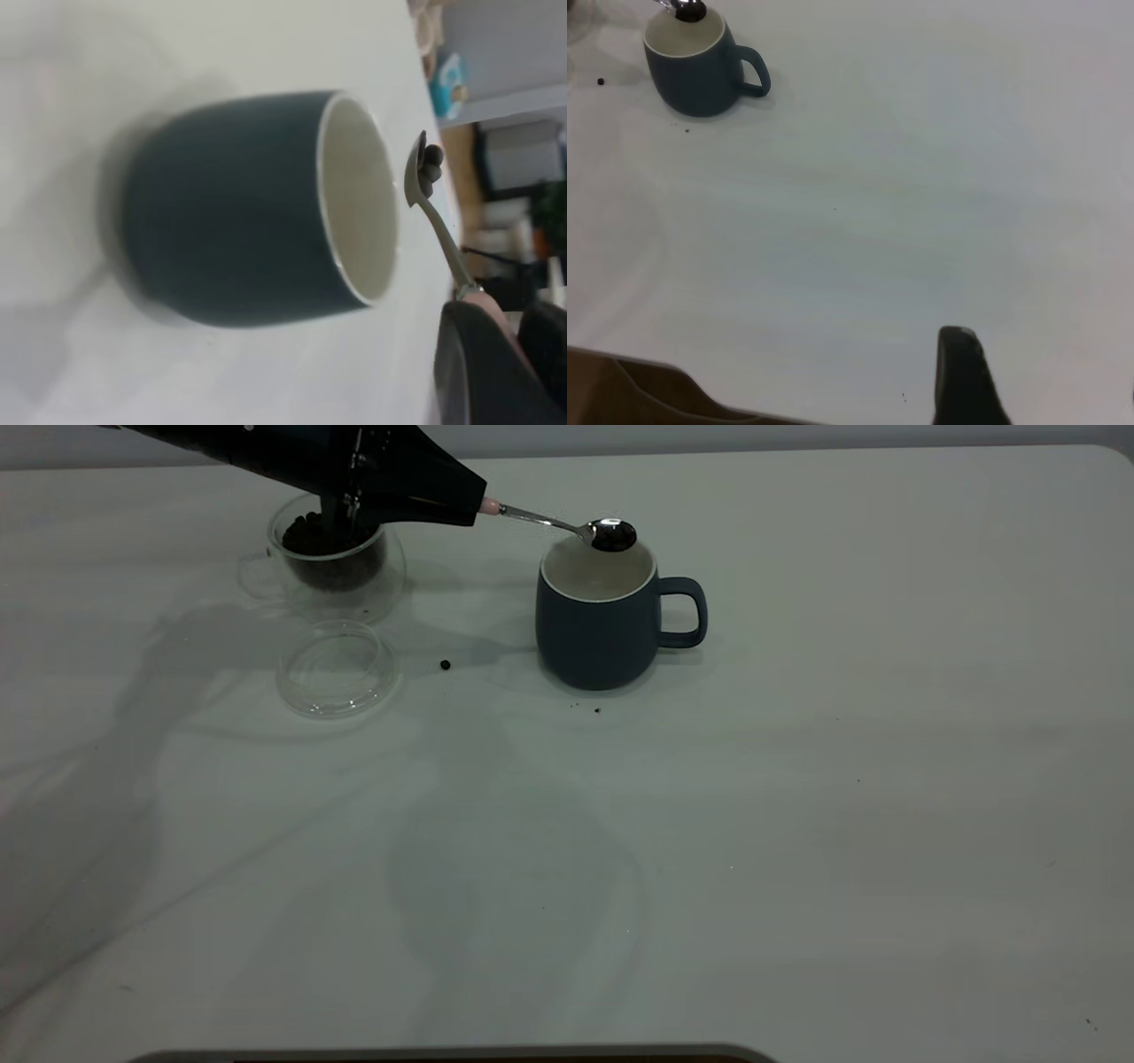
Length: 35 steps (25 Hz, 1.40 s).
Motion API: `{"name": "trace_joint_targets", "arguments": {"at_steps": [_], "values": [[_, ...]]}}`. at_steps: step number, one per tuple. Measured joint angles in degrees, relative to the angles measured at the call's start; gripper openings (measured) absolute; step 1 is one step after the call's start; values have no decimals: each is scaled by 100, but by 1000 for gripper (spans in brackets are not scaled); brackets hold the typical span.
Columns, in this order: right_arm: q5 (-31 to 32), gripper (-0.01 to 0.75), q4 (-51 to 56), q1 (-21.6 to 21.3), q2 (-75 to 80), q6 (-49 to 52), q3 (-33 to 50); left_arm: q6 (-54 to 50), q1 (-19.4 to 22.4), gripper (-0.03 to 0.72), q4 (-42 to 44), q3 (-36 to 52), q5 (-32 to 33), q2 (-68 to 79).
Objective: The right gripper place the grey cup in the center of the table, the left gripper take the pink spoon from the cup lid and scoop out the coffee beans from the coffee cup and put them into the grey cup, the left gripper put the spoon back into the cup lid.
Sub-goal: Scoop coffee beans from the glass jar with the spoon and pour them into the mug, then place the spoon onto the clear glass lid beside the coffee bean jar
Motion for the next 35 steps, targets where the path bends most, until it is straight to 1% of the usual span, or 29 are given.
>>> {"name": "trace_joint_targets", "arguments": {"at_steps": [6,10,13,17,20,23,25,29,33,35], "values": [[4,483,0,0,0,0,0,753,0,116,0,0,-275,0],[4,483,0,0,0,0,0,1993,0,116,0,0,-289,0],[4,483,0,0,0,0,0,2706,0,116,0,0,-289,0],[4,483,0,0,0,0,0,2969,0,116,0,0,-317,-12],[4,483,0,0,0,0,0,2920,13,116,40,0,-283,-162],[4,483,0,0,0,0,0,2566,132,116,46,0,28,-490],[4,483,0,0,0,0,0,2213,317,116,52,0,231,-759],[4,483,0,0,0,0,0,1287,812,116,150,0,304,-1288],[4,483,0,0,0,0,0,415,1207,116,800,0,327,-1530],[4,483,0,0,0,0,0,41,1317,116,1392,22,327,-1530]]}}
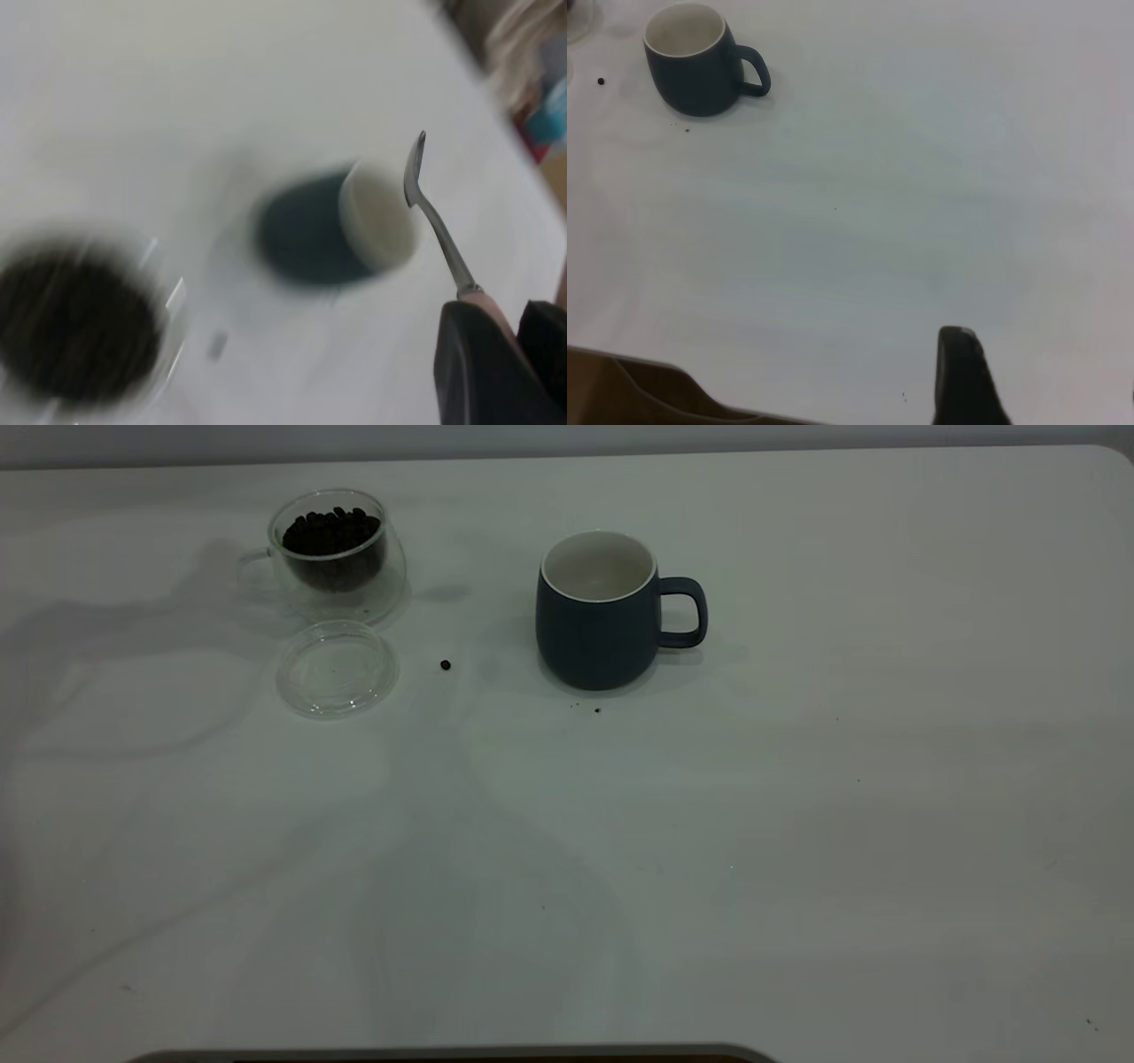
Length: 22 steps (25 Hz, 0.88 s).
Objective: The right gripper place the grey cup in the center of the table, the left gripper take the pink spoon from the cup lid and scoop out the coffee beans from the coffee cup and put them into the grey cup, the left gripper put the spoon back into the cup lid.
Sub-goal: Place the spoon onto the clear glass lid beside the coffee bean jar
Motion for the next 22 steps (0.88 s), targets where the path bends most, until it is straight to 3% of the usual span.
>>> {"name": "trace_joint_targets", "arguments": {"at_steps": [3,7,17,22], "values": [[0,483,0,0,0,0,0,-225,125,116,641,286,0,17],[3,483,2,0,0,0,0,-89,279,116,793,749,0,193],[3,483,2,0,0,0,0,-10,969,116,387,1096,-45,1057],[3,483,2,0,0,0,0,-10,1010,116,200,1096,-56,1442]]}}
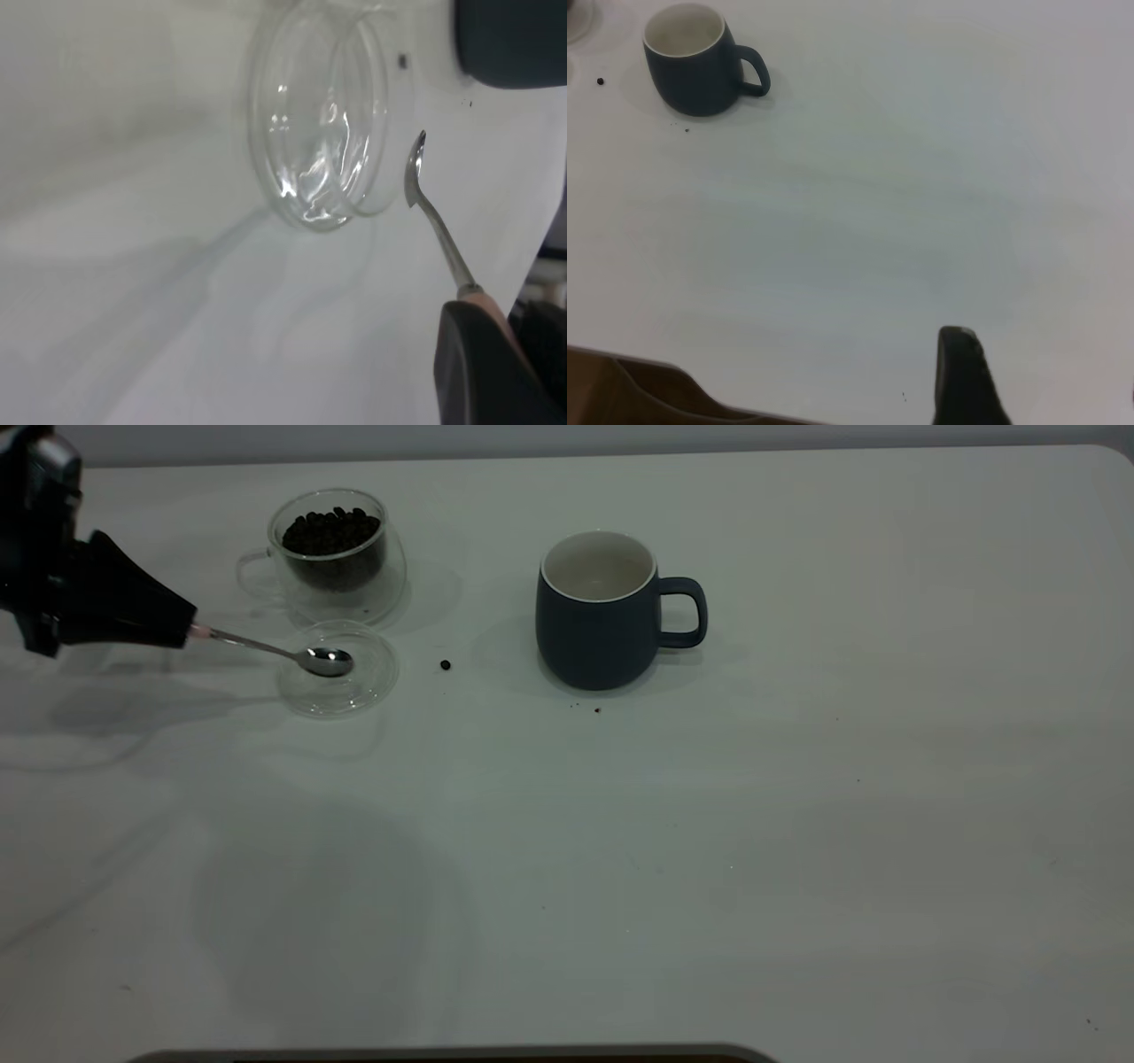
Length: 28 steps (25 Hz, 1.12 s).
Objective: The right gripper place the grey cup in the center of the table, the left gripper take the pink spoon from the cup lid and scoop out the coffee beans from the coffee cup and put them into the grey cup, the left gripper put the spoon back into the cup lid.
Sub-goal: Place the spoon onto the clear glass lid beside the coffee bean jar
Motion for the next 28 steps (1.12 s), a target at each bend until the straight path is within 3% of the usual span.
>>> {"name": "trace_joint_targets", "arguments": {"at_steps": [6,17,28], "values": [[0,483,5,0,0,0,0,92,0,116,-417,5,-10,158],[0,483,5,0,0,0,0,127,-28,116,-423,5,-384,160],[0,483,5,0,0,0,0,128,-483,116,-514,5,-902,160]]}}
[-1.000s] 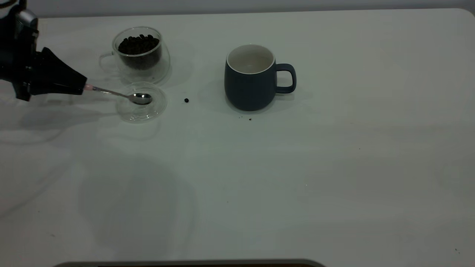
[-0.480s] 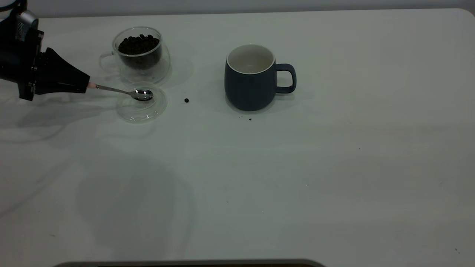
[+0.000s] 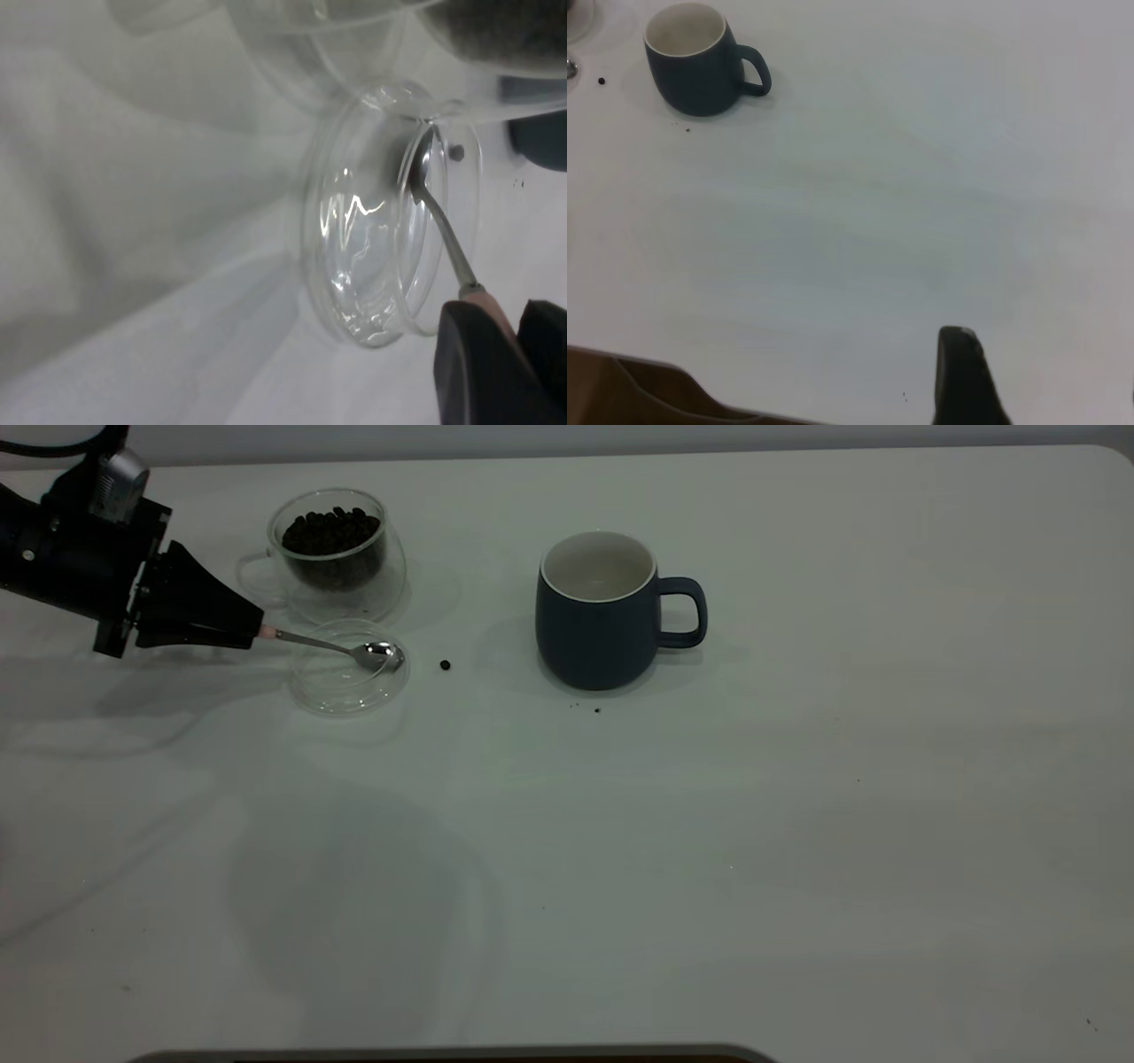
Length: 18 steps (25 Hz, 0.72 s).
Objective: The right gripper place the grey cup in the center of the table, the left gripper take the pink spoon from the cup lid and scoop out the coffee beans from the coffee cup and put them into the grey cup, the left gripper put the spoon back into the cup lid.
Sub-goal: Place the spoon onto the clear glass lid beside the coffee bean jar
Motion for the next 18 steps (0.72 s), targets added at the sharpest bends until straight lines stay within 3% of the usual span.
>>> {"name": "trace_joint_targets", "arguments": {"at_steps": [12,14,18], "values": [[0,483,18,0,0,0,0,-190,0,137,92,0,-7,0],[0,483,18,0,0,0,0,-310,0,179,141,0,-57,0],[0,483,18,0,0,0,0,-600,13,351,328,0,-111,0]]}}
